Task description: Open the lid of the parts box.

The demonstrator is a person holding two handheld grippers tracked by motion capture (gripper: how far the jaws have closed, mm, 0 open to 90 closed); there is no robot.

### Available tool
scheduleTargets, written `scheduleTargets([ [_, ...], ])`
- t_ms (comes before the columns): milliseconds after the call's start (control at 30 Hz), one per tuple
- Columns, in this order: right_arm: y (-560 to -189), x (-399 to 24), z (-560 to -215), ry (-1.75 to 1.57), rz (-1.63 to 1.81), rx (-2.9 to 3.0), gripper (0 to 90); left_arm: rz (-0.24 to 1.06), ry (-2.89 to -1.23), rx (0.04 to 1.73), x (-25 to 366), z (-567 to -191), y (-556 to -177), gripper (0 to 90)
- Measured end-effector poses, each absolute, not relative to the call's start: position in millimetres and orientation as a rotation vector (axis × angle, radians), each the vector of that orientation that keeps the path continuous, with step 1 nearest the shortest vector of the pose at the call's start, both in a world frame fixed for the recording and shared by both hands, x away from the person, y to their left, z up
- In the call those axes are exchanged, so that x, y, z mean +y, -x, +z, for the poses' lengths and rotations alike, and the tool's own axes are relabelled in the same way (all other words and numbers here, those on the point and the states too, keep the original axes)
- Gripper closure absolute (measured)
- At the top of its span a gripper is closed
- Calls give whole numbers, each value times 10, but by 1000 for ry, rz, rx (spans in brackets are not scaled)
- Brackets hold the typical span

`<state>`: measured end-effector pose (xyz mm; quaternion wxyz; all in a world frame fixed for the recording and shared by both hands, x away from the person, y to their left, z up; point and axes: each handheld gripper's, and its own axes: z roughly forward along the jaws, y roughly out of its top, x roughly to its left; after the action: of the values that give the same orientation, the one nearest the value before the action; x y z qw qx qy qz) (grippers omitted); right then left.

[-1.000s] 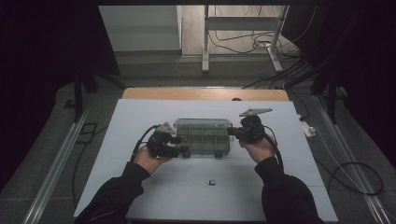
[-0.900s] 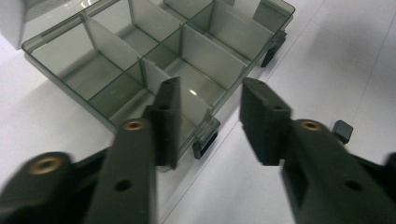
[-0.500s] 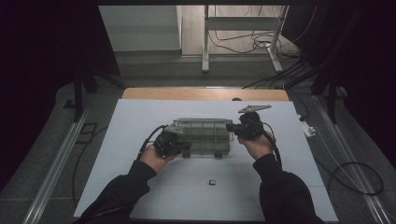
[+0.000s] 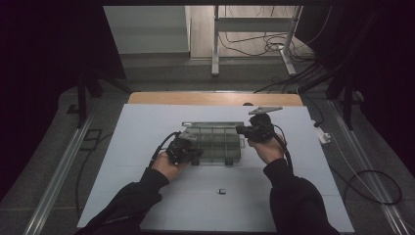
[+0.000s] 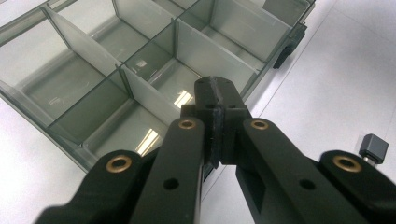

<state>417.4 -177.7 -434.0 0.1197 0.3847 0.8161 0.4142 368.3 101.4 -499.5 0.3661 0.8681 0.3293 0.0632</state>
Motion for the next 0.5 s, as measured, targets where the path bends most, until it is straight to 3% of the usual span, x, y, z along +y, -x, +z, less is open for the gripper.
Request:
scheduleTargets([
  [500, -4342, -1748, -4404, -1148, 1207, 2362, 887, 162, -2223, 848, 1012, -5007, -3671, 888],
])
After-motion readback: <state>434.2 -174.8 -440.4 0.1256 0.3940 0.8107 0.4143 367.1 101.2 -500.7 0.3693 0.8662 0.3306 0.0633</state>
